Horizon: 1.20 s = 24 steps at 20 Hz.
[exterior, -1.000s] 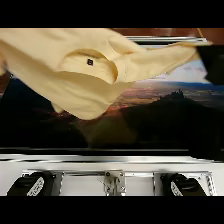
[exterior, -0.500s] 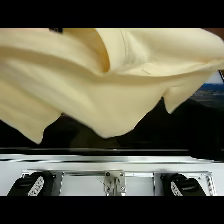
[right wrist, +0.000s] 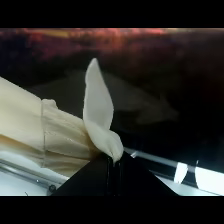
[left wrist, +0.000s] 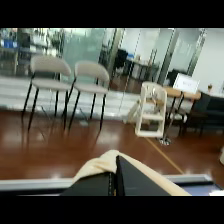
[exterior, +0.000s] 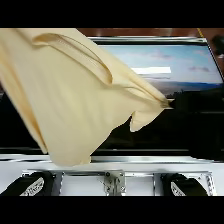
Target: Fold the shirts.
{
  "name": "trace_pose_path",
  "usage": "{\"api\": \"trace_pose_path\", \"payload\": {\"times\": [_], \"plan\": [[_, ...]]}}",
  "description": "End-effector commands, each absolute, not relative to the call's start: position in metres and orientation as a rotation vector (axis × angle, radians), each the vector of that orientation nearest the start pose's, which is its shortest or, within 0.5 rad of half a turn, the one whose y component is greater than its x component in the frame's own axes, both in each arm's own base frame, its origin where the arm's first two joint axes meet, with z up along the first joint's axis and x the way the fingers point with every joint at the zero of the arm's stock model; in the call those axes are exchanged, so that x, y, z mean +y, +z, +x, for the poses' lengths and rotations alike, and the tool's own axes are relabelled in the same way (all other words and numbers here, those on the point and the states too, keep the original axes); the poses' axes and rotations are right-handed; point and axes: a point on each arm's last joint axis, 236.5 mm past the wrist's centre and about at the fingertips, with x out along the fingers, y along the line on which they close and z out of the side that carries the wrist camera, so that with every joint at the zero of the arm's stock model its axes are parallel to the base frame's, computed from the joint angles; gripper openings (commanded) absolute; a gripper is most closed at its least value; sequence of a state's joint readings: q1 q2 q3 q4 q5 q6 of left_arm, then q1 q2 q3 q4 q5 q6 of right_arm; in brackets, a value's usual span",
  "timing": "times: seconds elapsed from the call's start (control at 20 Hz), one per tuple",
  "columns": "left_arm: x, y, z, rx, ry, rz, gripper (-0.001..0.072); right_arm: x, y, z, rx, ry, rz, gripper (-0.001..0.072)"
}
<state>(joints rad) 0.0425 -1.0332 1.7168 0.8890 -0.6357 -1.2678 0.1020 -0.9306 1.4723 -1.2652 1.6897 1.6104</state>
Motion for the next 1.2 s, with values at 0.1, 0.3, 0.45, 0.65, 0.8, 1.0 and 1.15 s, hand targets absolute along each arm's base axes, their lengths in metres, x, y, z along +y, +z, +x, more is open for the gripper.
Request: {"api": "trace_pose_path", "payload": {"times": [0.1, 0.3, 0.45, 0.65, 0.8, 1.0, 1.15], "plan": [[-0.203, 0.285, 0.537, 0.317, -0.541, -0.293, 0.0032, 0.106, 0.117, 0.311, 1.382, 0.373, 0.123, 0.0058], [-0.312, 0.114, 0.532, 0.700, -0.678, -0.277, 0.0032, 0.089, 0.073, 0.349, 1.413, 0.271, 0.094, 0.0058], [-0.337, 0.024, 0.496, 1.012, -0.696, -0.326, 0.0112, 0.085, 0.048, 0.360, 1.457, 0.243, 0.087, 0.0058], [-0.289, 0.007, 0.476, 1.275, -0.574, -0.494, 0.0659, 0.084, 0.033, 0.366, 1.477, 0.232, 0.084, 0.0059], [-0.223, 0.054, 0.457, 1.318, -0.578, -0.485, 0.0658, 0.070, 0.031, 0.367, 1.480, 0.188, 0.034, 0.0059], [-0.142, 0.112, 0.412, 1.289, -0.465, -0.369, 0.0658, 0.055, 0.029, 0.368, 1.480, 0.145, -0.018, 0.0059], [-0.099, 0.080, 0.349, 1.358, -0.250, -0.367, 0.0658, 0.054, 0.029, 0.368, 1.479, 0.149, -0.034, 0.0059]]}}
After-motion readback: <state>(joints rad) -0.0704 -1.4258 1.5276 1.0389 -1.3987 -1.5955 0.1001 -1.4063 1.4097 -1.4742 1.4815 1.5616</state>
